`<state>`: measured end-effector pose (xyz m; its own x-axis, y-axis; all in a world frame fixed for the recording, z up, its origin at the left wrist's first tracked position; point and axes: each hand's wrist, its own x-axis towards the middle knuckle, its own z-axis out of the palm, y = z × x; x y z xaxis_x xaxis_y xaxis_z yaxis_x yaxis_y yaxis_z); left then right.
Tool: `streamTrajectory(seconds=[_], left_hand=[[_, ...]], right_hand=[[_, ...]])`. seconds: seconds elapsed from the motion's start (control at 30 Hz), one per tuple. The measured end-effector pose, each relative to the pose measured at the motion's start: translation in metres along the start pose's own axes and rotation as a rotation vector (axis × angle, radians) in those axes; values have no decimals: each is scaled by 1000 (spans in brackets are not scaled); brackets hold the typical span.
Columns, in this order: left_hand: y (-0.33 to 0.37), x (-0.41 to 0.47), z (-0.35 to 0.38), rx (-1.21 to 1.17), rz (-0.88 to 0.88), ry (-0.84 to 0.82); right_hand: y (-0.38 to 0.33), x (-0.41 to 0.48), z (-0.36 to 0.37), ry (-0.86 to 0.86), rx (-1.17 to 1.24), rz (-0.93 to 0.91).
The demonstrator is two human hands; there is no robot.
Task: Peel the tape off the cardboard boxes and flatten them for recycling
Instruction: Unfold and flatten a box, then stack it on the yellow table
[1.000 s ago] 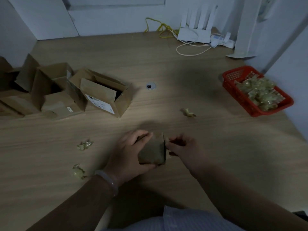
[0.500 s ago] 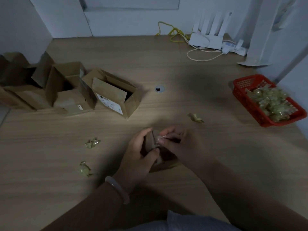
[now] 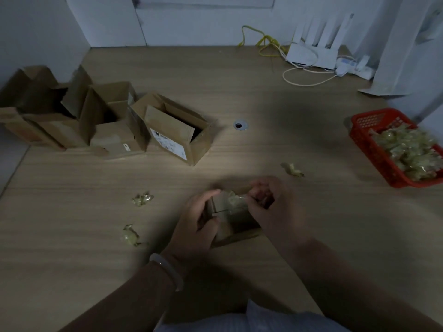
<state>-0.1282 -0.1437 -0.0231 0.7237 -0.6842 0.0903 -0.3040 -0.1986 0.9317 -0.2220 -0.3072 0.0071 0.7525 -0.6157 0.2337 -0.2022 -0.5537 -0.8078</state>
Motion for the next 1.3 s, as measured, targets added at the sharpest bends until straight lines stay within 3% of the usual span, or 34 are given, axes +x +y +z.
streamTrajectory(seconds=[0.13,0.33,0.57,0.63,0.77,0.93,1.0,1.17,1.3], left_hand=[[0,-1,9,-23,-27,12],[-5,0,17,-41,-107,-4],[-17,-2,15,25,-137,-76],[-21,-3,18,10,-154,-71],[-30,-5,20,-7,-185,-79],[-37,-6,18,-11,-214,-109],[-37,-8,18,-31,-230,-128],[-35,-8,18,-28,-191,-143],[-31,-2,22,-138,-250,-86]], right_hand=[[-7,0,-1,-84,-174,-162],[-2,-7,3,-290,-234,-153],[1,0,-4,-96,-39,138],[1,1,-7,-109,-178,25],[4,-3,-1,-197,-488,-468],[9,-12,10,-345,-570,-509],[7,-13,12,-344,-484,-435],[7,-1,7,-329,-142,-9],[8,4,3,-299,-33,43]])
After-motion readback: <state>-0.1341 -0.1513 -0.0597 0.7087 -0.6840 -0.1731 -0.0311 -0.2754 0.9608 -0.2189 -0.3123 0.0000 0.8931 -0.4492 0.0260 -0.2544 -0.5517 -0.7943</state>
